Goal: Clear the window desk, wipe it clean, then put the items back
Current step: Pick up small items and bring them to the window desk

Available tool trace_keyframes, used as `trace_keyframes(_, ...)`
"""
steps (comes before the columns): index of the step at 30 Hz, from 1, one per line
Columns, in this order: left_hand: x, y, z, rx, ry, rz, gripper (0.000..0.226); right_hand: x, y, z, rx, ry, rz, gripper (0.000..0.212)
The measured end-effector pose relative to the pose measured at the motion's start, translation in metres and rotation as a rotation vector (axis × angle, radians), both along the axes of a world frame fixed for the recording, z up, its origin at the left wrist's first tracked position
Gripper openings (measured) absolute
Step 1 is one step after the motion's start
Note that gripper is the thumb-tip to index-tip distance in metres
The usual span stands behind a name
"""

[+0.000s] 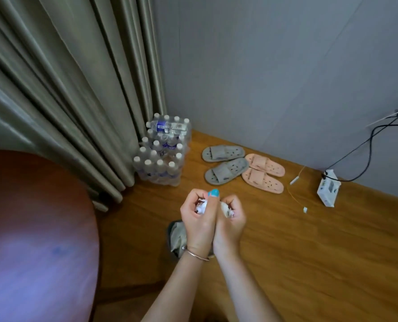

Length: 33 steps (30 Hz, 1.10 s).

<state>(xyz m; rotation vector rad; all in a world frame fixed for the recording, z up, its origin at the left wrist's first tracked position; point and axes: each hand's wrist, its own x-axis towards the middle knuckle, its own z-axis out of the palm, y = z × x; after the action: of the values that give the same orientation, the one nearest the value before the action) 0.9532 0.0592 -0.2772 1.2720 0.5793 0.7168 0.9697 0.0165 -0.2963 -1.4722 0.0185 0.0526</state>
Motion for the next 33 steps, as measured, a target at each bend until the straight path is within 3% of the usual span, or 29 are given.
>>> trace_keyframes(4, 0.012, 0.003, -0.078, -0.012, 0.017, 0.040, 0.045, 0.013, 0.005, -0.079, -0.059, 0.037, 0.040, 0.028)
trace_keyframes(10, 0.019, 0.003, -0.192, 0.048, 0.099, 0.108, 0.038, 0.021, 0.004, -0.190, -0.077, 0.092, 0.065, 0.034)
trace_keyframes(16, 0.019, 0.010, -0.294, 0.093, 0.124, 0.097, 0.034, 0.026, 0.005, -0.282, -0.150, -0.001, 0.105, 0.035)
trace_keyframes(25, 0.009, 0.015, -0.374, 0.065, 0.191, 0.086, 0.036, 0.023, 0.001, -0.355, -0.284, -0.084, 0.159, 0.034)
trace_keyframes(33, 0.007, 0.019, -0.388, 0.095, 0.243, 0.058, 0.036, 0.028, -0.004, -0.377, -0.367, -0.078, 0.184, 0.029)
